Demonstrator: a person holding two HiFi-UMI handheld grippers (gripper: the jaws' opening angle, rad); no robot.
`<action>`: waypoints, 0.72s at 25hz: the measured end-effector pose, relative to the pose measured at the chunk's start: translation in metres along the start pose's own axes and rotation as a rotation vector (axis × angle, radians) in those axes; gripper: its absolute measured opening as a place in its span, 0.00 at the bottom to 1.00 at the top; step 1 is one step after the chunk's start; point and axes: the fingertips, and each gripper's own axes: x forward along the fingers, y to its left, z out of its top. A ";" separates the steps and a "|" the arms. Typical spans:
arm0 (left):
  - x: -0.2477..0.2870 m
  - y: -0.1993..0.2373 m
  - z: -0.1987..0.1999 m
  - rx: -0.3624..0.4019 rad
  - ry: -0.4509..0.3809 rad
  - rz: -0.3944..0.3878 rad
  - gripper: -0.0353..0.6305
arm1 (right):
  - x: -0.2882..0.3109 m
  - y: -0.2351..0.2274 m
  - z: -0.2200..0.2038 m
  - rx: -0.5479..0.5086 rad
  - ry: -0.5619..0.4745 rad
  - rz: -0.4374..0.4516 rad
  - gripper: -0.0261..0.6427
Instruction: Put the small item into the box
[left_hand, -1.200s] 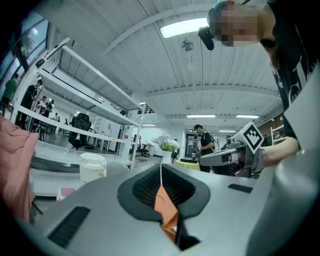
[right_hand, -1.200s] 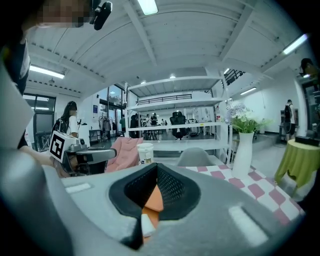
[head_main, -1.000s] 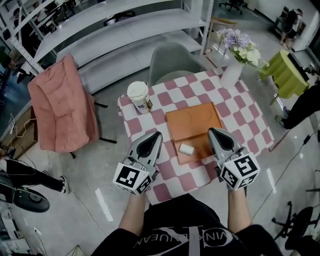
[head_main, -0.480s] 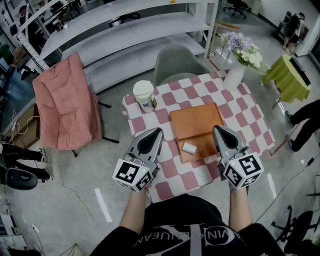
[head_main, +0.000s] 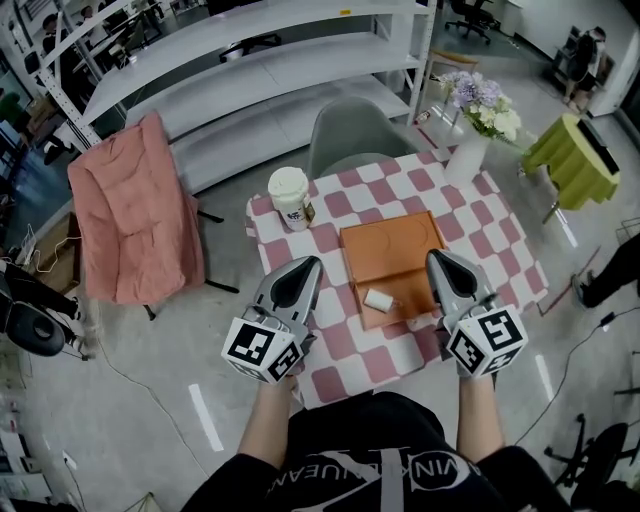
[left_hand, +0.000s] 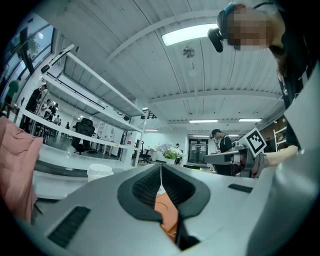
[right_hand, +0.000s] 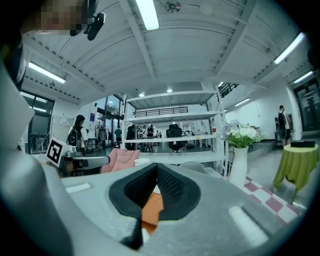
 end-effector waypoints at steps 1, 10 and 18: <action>0.000 0.001 0.001 -0.004 -0.002 0.002 0.07 | 0.000 0.000 0.001 -0.002 -0.002 0.000 0.05; -0.003 0.011 -0.002 -0.028 0.004 0.014 0.07 | 0.000 -0.006 -0.002 0.023 -0.006 -0.017 0.05; -0.001 0.013 -0.011 -0.046 0.018 0.006 0.07 | 0.001 -0.008 -0.011 0.033 0.012 -0.017 0.05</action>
